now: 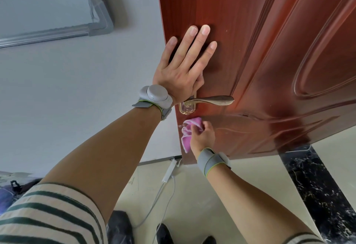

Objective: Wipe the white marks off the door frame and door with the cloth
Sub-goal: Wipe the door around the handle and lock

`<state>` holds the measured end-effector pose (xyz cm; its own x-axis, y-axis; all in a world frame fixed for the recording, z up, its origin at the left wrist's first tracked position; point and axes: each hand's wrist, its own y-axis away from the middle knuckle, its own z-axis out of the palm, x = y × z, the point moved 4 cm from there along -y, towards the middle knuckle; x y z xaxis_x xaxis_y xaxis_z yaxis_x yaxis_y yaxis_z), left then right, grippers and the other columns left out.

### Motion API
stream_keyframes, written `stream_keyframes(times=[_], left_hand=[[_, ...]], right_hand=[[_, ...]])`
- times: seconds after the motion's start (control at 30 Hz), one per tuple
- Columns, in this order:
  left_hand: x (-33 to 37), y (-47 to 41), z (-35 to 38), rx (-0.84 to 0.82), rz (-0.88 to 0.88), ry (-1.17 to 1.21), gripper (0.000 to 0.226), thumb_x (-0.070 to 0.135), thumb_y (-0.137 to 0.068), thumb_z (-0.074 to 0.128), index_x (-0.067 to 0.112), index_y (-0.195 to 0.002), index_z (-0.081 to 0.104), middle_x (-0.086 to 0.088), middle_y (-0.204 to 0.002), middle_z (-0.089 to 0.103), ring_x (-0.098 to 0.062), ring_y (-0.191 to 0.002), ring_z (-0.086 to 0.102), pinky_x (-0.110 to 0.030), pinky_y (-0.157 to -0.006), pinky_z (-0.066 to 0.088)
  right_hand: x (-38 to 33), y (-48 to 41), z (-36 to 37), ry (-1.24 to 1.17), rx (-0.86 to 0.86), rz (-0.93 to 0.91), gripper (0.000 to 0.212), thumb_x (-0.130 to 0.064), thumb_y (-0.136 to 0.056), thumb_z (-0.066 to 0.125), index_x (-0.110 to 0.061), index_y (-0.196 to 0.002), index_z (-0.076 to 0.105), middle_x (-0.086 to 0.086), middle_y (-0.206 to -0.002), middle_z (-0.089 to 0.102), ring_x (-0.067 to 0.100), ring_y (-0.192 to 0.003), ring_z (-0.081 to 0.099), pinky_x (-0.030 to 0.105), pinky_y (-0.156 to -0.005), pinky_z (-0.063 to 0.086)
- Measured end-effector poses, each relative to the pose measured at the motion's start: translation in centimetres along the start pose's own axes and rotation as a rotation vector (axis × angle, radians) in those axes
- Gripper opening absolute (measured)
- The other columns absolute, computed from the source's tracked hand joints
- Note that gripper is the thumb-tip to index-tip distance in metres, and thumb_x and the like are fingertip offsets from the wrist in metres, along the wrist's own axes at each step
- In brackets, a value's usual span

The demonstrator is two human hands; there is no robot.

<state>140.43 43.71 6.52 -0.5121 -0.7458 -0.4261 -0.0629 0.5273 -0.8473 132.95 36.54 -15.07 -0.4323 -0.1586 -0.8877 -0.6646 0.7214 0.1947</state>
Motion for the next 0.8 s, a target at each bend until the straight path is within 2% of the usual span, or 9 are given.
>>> stream_keyframes(times=[0.1,0.23,0.3,0.4,0.47,0.53,0.63,0.67,0.8], left_hand=[[-0.1,0.0,0.0,0.005,-0.001,-0.009,0.055,0.013,-0.079,0.063,0.013,-0.134,0.062,-0.014,-0.139,0.058,-0.031,-0.133,0.046,-0.044,-0.119,0.021],[0.0,0.0,0.0,0.017,-0.007,0.001,0.055,0.012,-0.079,0.063,0.014,-0.133,0.063,-0.013,-0.138,0.058,-0.03,-0.133,0.047,-0.043,-0.118,0.022],[0.1,0.0,0.1,0.021,-0.007,0.011,0.055,0.012,-0.078,0.063,0.014,-0.133,0.063,-0.013,-0.138,0.058,-0.03,-0.133,0.047,-0.043,-0.119,0.023],[0.0,0.0,0.1,0.036,-0.014,0.012,0.056,0.011,-0.077,0.064,0.015,-0.133,0.063,-0.013,-0.138,0.059,-0.03,-0.133,0.047,-0.043,-0.118,0.024],[0.1,0.2,0.2,0.043,-0.014,0.016,0.058,0.011,-0.075,0.065,0.015,-0.133,0.064,-0.013,-0.138,0.059,-0.03,-0.133,0.047,-0.043,-0.117,0.025],[0.2,0.2,0.3,0.052,-0.01,0.019,0.06,0.011,-0.073,0.067,0.016,-0.132,0.064,-0.011,-0.138,0.059,-0.028,-0.133,0.047,-0.043,-0.117,0.025],[0.2,0.2,0.4,0.058,-0.008,0.035,0.06,0.011,-0.072,0.067,0.016,-0.132,0.065,-0.01,-0.138,0.059,-0.028,-0.133,0.048,-0.043,-0.116,0.026],[0.2,0.2,0.4,0.059,-0.008,0.036,0.06,0.011,-0.072,0.067,0.016,-0.132,0.065,-0.01,-0.138,0.059,-0.027,-0.133,0.048,-0.043,-0.116,0.026],[0.2,0.5,0.5,0.078,-0.02,0.049,0.06,0.01,-0.073,0.068,0.018,-0.132,0.065,-0.008,-0.139,0.059,-0.026,-0.134,0.048,-0.042,-0.116,0.027]], right_hand=[[-1.1,-0.1,-0.1,-0.06,0.045,-0.064,0.018,-0.016,-0.087,0.063,-0.008,-0.103,0.063,0.011,-0.1,0.063,0.025,-0.085,0.058,0.026,-0.072,0.04],[0.5,0.6,2.6,0.325,-0.401,-0.021,0.024,-0.019,-0.084,0.058,-0.017,-0.105,0.069,0.008,-0.107,0.069,0.03,-0.102,0.063,0.03,-0.081,0.047],[1.2,1.1,2.0,0.333,-0.331,-0.018,0.029,-0.023,-0.087,0.058,-0.021,-0.114,0.067,0.008,-0.116,0.065,0.032,-0.108,0.059,0.032,-0.086,0.045],[0.2,1.6,1.5,0.167,-0.103,-0.061,0.022,-0.022,-0.088,0.061,-0.012,-0.107,0.063,0.011,-0.106,0.062,0.033,-0.096,0.059,0.033,-0.078,0.043],[0.1,1.2,2.4,0.027,-0.007,0.071,0.022,-0.024,-0.086,0.063,-0.009,-0.102,0.065,0.011,-0.1,0.065,0.031,-0.091,0.061,0.032,-0.074,0.044],[1.0,0.5,4.2,0.018,-0.062,0.209,0.022,-0.024,-0.081,0.067,-0.011,-0.097,0.072,0.01,-0.093,0.07,0.03,-0.086,0.065,0.033,-0.075,0.051],[4.3,0.4,6.6,0.196,-0.327,0.307,0.023,-0.021,-0.074,0.067,-0.011,-0.093,0.076,0.01,-0.085,0.073,0.027,-0.082,0.07,0.035,-0.074,0.057],[5.2,0.3,6.5,0.199,-0.303,0.33,0.024,-0.022,-0.075,0.065,-0.012,-0.093,0.076,0.01,-0.084,0.073,0.028,-0.081,0.069,0.033,-0.072,0.056],[4.6,0.3,2.3,-0.014,0.03,0.33,0.022,-0.027,-0.083,0.059,-0.007,-0.092,0.066,0.005,-0.084,0.066,0.024,-0.076,0.063,0.034,-0.074,0.052]])
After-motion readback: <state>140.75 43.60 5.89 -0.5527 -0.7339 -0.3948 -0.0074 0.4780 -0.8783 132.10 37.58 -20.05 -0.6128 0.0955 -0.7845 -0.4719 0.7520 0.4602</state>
